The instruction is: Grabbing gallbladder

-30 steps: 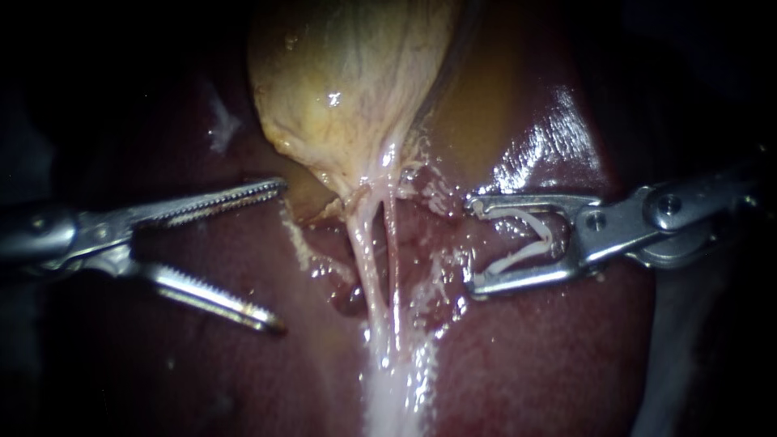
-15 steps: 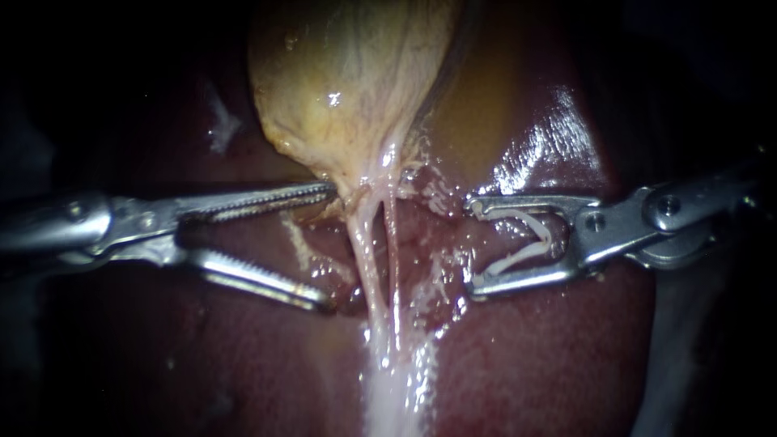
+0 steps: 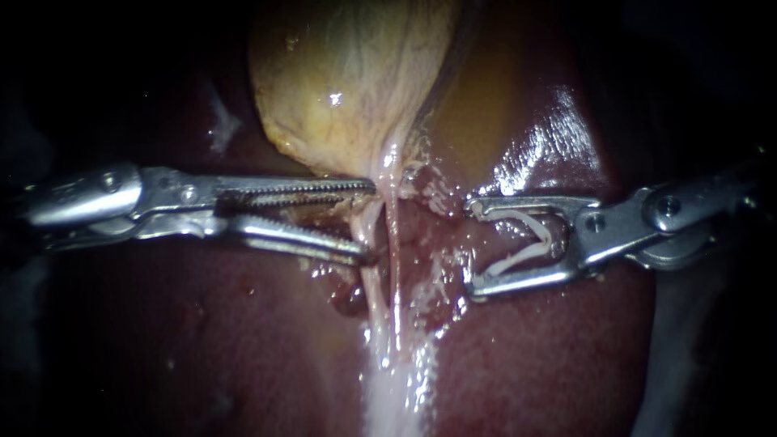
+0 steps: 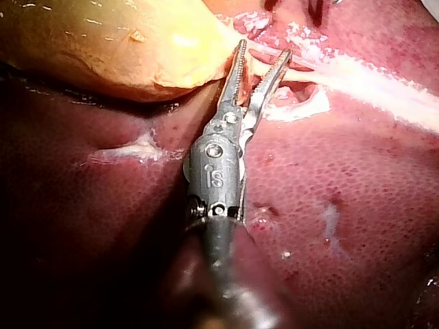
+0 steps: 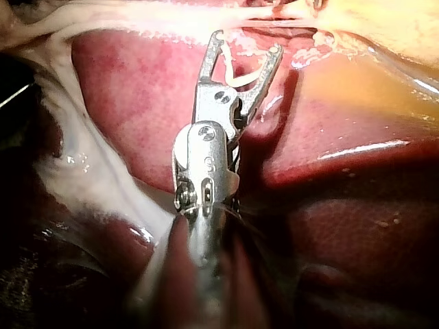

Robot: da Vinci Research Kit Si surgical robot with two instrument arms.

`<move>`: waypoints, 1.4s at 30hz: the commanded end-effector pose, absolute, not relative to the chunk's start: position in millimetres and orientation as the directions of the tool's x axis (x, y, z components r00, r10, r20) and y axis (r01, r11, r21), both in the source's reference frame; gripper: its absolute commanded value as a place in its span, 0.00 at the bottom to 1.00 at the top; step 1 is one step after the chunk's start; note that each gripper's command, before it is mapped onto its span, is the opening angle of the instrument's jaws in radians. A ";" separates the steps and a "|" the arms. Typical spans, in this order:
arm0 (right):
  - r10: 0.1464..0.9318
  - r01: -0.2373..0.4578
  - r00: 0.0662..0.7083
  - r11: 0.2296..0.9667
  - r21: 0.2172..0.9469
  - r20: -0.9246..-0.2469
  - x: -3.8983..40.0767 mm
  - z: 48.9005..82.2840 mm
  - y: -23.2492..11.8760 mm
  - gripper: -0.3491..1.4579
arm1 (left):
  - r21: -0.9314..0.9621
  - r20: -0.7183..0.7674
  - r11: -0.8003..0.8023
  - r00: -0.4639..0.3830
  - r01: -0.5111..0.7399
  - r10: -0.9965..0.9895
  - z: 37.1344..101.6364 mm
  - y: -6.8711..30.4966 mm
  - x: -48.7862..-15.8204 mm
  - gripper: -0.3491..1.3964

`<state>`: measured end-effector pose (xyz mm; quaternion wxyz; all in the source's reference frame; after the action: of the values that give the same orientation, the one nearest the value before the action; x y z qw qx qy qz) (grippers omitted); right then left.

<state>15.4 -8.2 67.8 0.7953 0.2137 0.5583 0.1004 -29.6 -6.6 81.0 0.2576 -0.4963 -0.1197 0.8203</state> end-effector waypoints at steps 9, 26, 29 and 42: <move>0.399 0.079 0.356 0.888 0.452 -0.845 15.5 67.6 -8.2 0.47 | -0.459 -0.745 -0.829 -0.371 -0.319 0.555 82.1 -5.9 -28.6 0.19; 0.398 0.080 0.359 0.888 0.453 -0.844 15.5 67.5 -8.3 0.47 | -0.518 -0.693 -0.786 -0.374 -0.336 0.616 81.0 -6.8 -27.4 0.00; 0.398 0.080 0.359 0.888 0.453 -0.844 15.5 67.5 -8.3 0.47 | -0.521 -0.692 -0.786 -0.374 -0.333 0.617 80.1 -7.0 -26.8 0.00; 0.398 0.079 0.359 0.888 0.453 -0.844 15.5 67.6 -8.2 0.47 | -0.544 -0.684 -0.770 -0.357 -0.333 0.637 74.5 -4.9 -25.1 0.00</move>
<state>15.4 -8.2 67.5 0.7961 0.2143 0.5570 0.1000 -25.1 -4.8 74.3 0.3014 -0.4803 -0.1575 0.8085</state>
